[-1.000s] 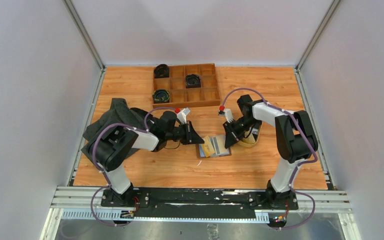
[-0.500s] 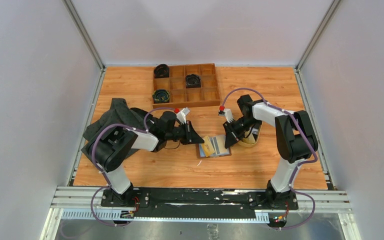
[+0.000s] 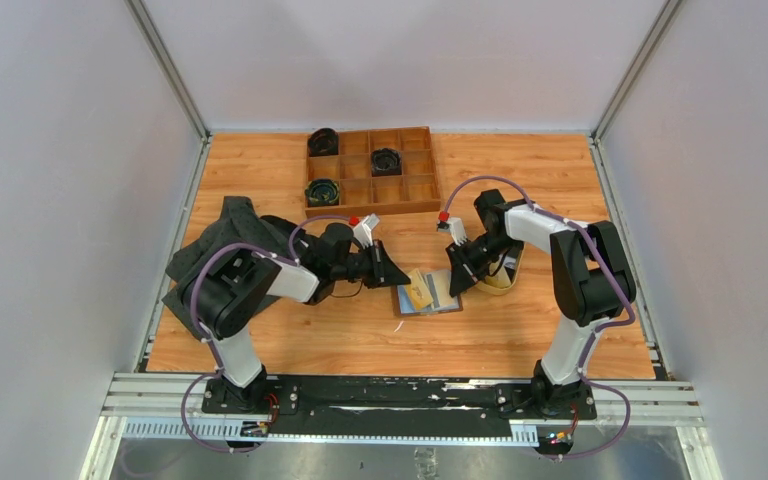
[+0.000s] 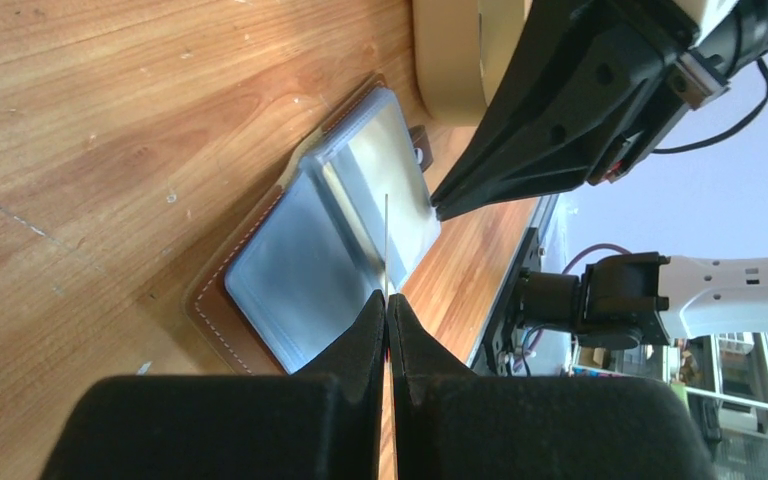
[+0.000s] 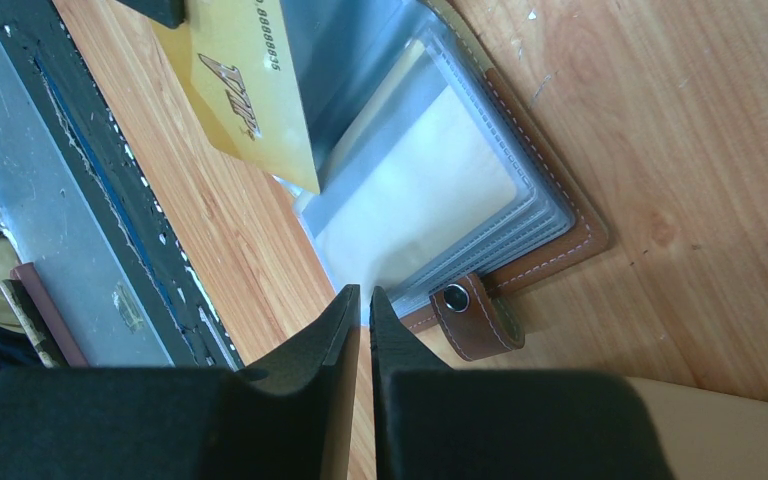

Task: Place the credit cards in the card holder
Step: Insert the credit card into the card holder.

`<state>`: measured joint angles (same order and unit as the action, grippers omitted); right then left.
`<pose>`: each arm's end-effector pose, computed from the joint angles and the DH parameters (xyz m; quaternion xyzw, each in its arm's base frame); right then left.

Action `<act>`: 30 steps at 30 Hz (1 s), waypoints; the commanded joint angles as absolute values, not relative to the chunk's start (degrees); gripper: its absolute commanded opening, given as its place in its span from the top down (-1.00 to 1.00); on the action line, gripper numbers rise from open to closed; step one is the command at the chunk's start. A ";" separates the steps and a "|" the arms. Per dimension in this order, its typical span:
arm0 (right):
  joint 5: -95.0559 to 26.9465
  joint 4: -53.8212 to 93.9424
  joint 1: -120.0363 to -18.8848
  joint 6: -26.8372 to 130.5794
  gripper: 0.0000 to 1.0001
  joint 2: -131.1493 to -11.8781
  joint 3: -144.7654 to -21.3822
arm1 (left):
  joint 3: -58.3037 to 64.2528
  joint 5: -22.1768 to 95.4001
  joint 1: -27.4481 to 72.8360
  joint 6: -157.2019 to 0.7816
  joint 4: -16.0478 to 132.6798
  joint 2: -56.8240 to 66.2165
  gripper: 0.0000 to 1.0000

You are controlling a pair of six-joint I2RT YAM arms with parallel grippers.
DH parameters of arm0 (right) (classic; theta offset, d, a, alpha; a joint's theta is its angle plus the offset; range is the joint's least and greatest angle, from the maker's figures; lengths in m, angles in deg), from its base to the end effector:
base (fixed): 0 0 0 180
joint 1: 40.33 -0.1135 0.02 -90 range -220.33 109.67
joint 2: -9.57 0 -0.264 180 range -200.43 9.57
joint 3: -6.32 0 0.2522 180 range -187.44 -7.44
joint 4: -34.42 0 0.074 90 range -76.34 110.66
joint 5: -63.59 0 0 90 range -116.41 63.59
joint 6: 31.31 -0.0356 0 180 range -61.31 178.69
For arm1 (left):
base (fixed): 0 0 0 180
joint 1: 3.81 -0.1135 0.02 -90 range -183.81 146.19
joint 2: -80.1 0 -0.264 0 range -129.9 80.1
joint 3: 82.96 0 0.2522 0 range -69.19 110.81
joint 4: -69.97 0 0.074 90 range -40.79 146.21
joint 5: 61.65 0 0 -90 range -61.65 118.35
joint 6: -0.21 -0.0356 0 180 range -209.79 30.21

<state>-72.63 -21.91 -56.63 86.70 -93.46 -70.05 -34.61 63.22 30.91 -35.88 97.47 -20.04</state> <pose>0.2970 0.1136 0.1596 -0.3684 0.8412 0.3840 0.0959 0.2486 -0.1970 0.1328 0.0267 0.8173 -0.5417 0.1945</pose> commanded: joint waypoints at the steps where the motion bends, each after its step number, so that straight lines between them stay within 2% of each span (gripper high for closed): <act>1: -71.69 -22.41 -55.81 86.06 0.77 -93.79 -70.19 | -34.83 62.78 31.05 -35.56 99.10 -21.97 1.00; 30: -71.50 -22.41 -55.80 85.97 0.77 -93.79 -70.11 | -36.85 61.17 30.72 -36.53 97.70 -19.43 1.00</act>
<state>-72.26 -21.93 -56.63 86.67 -93.46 -70.05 -35.59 62.00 30.87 -35.55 97.86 -20.95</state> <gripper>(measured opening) 0.115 0.008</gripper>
